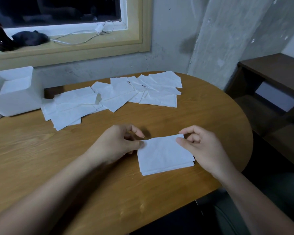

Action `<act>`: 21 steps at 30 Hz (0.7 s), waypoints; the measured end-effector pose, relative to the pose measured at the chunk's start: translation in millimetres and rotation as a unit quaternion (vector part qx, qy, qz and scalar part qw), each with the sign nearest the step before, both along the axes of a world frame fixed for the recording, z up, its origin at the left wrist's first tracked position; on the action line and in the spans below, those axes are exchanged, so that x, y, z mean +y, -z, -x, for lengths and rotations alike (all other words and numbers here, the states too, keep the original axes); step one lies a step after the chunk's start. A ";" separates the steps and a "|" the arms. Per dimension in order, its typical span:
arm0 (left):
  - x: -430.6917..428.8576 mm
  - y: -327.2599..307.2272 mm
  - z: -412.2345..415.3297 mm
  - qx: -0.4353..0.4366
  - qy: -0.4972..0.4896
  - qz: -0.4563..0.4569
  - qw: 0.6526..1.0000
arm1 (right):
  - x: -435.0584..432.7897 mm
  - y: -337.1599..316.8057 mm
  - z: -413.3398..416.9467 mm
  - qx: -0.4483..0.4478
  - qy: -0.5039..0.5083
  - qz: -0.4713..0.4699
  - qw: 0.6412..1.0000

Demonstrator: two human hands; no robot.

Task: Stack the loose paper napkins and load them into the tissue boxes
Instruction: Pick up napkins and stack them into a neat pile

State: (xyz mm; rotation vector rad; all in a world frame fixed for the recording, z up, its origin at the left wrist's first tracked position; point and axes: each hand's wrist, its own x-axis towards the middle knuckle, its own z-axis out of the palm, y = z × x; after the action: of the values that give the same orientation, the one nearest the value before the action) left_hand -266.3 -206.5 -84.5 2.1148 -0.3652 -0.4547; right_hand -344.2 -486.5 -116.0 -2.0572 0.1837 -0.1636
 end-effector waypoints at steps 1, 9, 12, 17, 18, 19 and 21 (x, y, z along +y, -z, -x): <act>-0.1 1.7 -0.3 0.000 0.001 -0.004 1.000 | 0.0 0.7 -1.0 0.001 0.003 0.017 1.000; 1.7 10.9 -4.9 -0.030 0.004 -0.064 0.998 | 0.2 1.7 4.6 0.000 0.022 0.098 0.995; 4.6 11.3 -8.5 -0.043 0.000 -0.091 0.995 | -6.9 -0.7 4.7 0.008 0.033 0.120 0.992; 9.6 12.2 -14.1 -0.077 -0.036 -0.091 0.992 | -19.8 -6.1 6.0 0.004 0.042 0.156 0.987; 8.6 13.0 -12.9 -0.089 -0.043 -0.080 0.992 | -20.4 -7.3 6.2 0.002 0.038 0.150 0.988; 7.0 14.3 -11.2 -0.096 -0.043 -0.073 0.992 | -20.2 -8.6 6.5 0.004 0.030 0.143 0.989; 3.8 16.6 -7.7 -0.096 -0.025 -0.076 0.992 | -17.8 -12.4 5.3 0.025 0.008 0.148 0.989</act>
State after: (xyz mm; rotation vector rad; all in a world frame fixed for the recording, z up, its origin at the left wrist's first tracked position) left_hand -258.6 -202.7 -101.1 2.3192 -0.3977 -0.2565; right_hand -349.5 -504.4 -103.7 -2.3566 0.2163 -0.1572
